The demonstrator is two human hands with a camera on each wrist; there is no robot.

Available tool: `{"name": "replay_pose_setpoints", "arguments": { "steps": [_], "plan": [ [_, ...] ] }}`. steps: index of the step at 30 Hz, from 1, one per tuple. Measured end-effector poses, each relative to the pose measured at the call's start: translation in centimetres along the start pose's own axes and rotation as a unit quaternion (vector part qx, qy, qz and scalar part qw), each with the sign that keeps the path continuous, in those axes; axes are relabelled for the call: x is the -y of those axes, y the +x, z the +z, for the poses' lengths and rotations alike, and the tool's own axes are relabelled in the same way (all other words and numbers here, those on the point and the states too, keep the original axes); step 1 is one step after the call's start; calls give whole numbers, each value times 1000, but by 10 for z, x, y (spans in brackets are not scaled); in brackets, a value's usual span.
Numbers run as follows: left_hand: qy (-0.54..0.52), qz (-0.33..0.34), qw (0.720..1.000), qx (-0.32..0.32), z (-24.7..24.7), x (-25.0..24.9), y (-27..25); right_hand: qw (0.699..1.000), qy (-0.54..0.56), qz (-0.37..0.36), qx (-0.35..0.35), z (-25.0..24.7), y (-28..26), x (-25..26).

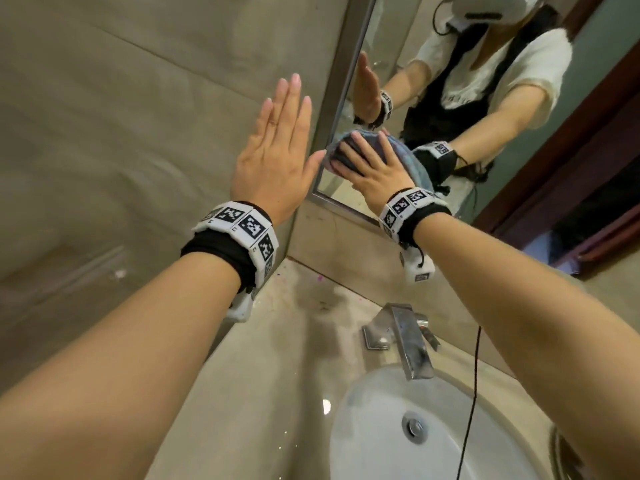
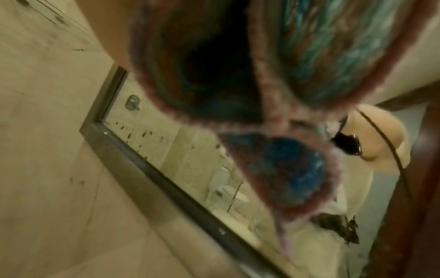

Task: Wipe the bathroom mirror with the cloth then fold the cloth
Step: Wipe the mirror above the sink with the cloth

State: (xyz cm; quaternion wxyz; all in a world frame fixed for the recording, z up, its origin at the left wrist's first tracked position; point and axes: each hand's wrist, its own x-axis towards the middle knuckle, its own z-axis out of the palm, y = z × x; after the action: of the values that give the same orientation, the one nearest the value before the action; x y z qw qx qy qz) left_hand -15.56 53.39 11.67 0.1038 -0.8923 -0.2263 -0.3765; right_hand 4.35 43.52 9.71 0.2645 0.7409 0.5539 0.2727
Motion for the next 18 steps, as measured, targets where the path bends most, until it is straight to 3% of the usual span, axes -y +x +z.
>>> {"name": "replay_pose_setpoints", "arguments": {
  "steps": [4, 8, 12, 18],
  "plan": [
    [-3, -5, 1000, -3, 0, -1, -1, 1000, 14, 0, 10, -1, 3, 12],
    [5, -7, 1000, -11, 2, -1, -3, 998, 15, -41, 40, 23, -1, 35],
    [10, -7, 1000, -6, 5, -1, -2, 998, 6, -34, 61, 41, -10, 49],
    [0, -3, 1000, -1, 4, -2, -3, 997, -8, -66, 38, 53, -50, 19]
  ]
}}
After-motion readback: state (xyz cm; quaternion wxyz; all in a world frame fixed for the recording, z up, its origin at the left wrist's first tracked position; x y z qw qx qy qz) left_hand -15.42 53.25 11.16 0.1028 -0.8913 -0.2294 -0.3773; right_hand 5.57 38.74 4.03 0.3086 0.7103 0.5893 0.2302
